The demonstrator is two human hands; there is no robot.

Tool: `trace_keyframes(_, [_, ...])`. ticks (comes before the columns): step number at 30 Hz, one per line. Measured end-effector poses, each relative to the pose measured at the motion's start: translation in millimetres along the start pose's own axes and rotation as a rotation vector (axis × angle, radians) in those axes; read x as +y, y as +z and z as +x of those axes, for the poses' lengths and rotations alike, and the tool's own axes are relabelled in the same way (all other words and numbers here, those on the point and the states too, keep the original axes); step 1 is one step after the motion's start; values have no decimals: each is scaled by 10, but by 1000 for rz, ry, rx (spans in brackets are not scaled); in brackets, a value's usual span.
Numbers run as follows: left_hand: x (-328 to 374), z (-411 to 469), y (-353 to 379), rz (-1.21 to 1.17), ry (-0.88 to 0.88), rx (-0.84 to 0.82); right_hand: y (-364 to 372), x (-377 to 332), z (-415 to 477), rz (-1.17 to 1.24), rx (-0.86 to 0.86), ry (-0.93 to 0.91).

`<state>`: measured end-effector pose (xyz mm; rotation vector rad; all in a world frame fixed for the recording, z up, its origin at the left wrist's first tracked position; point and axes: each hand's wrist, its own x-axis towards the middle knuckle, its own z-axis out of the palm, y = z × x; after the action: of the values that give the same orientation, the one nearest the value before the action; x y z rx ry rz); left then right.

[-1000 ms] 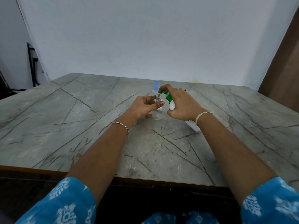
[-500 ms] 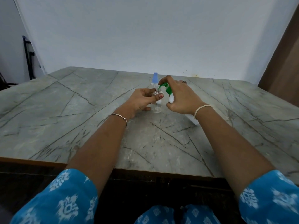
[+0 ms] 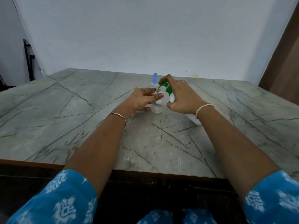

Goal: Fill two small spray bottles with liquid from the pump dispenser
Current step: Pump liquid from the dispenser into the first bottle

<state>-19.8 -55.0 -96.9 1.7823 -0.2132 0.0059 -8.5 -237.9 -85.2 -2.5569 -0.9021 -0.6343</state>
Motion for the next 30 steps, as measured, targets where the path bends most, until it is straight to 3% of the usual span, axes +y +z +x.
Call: trace_keyframes(30, [17, -29, 0, 4, -24, -3, 29, 58, -44, -116, -5, 26])
